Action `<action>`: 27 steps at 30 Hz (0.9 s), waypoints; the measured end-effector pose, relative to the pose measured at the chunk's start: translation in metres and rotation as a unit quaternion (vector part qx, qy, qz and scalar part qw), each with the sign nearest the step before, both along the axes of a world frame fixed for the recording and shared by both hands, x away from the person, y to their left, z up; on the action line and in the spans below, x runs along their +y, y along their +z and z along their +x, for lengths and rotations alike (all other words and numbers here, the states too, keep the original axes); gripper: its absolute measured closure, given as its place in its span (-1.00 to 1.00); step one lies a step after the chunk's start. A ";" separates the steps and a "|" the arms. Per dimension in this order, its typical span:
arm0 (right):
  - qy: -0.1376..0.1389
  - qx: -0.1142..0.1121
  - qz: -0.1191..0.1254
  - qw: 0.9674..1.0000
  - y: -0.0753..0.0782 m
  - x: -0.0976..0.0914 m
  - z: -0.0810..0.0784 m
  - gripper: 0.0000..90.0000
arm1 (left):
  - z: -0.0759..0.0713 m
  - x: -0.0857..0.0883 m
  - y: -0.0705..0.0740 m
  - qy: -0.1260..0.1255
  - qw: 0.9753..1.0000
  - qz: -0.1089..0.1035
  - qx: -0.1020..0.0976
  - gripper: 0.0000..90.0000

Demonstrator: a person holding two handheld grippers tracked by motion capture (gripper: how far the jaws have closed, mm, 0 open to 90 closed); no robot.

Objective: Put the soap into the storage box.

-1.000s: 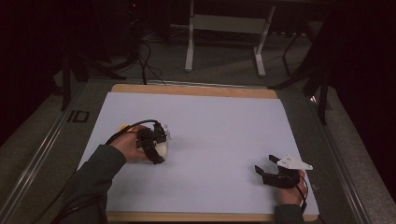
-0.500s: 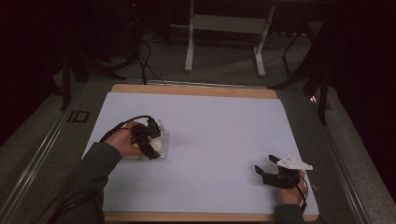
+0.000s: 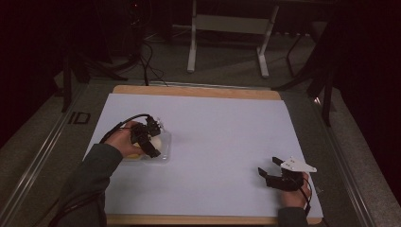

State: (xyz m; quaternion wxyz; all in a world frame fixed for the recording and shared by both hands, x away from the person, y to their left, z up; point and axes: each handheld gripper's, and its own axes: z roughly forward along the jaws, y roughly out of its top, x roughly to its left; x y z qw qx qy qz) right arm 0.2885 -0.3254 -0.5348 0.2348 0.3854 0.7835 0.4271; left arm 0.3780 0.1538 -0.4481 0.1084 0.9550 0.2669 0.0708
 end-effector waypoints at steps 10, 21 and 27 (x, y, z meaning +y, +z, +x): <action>0.000 0.000 0.000 1.000 0.000 0.000 0.000 -0.48 | 0.003 0.000 0.001 0.022 1.000 0.009 0.002 -0.47; 0.000 0.000 0.000 1.000 0.000 0.000 0.000 -0.48 | 0.006 0.001 0.003 0.040 0.999 0.011 -0.008 -0.47; 0.000 0.000 0.000 1.000 0.000 0.000 0.000 -0.48 | 0.009 0.005 0.005 0.047 0.999 0.002 -0.025 -0.47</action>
